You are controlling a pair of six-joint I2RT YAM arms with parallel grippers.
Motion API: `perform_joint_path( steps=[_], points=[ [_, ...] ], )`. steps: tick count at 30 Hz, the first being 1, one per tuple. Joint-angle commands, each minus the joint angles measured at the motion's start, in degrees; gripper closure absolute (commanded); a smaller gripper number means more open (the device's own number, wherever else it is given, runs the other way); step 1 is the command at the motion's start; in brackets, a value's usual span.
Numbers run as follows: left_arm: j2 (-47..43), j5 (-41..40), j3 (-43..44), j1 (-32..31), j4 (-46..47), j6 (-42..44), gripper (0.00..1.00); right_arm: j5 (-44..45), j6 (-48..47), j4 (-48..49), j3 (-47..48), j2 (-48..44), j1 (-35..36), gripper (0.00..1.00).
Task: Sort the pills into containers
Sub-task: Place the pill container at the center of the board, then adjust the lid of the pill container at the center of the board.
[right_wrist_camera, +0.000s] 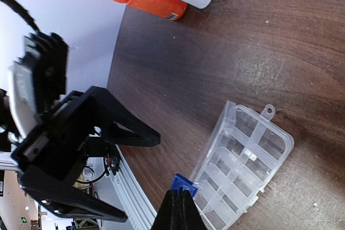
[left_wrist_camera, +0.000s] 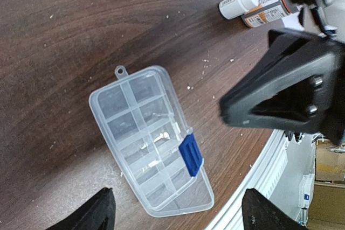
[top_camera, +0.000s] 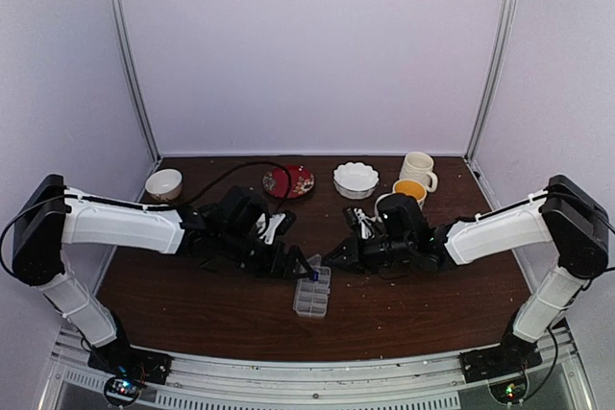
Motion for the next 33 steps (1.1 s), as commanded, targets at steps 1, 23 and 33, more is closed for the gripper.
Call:
perform_joint_path(
  steps=[1,23,33],
  points=[
    [2.71,-2.56,5.37,-1.19,-4.44,3.20,0.16,2.31,-3.07,-3.64,1.00,3.33,-0.09,1.00],
    [13.24,-14.23,20.89,-3.46,-16.54,3.25,0.12,1.50,-2.19,0.41,2.98,11.75,1.06,0.98],
    [17.48,-17.04,26.87,-3.44,-21.17,4.67,0.12,1.50,-1.40,2.18,2.20,12.66,1.36,0.95]
  ],
)
